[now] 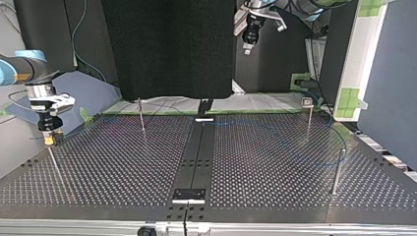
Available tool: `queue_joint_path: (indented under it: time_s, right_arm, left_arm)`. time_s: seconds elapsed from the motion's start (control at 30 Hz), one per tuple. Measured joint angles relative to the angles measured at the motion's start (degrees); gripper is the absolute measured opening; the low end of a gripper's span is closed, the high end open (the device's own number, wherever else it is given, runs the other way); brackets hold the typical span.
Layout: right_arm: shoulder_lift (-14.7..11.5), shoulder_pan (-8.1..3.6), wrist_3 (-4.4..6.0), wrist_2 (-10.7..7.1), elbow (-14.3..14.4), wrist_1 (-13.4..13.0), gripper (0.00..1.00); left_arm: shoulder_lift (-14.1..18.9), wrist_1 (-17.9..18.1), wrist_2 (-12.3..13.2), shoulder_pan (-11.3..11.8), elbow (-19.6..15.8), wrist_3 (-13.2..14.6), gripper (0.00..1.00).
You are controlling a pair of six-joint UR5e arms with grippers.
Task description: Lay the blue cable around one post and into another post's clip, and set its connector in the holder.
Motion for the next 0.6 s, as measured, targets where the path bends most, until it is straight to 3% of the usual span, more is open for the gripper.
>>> queue_joint_path:
  time_s: [0.6]
  right_arm:
    - [0.2, 0.00, 0.71, 0.25, 0.0, -1.2, 0.00]
  left_arm:
    - [0.0, 0.0, 0.0, 0.0, 0.0, 0.0, 1.00]
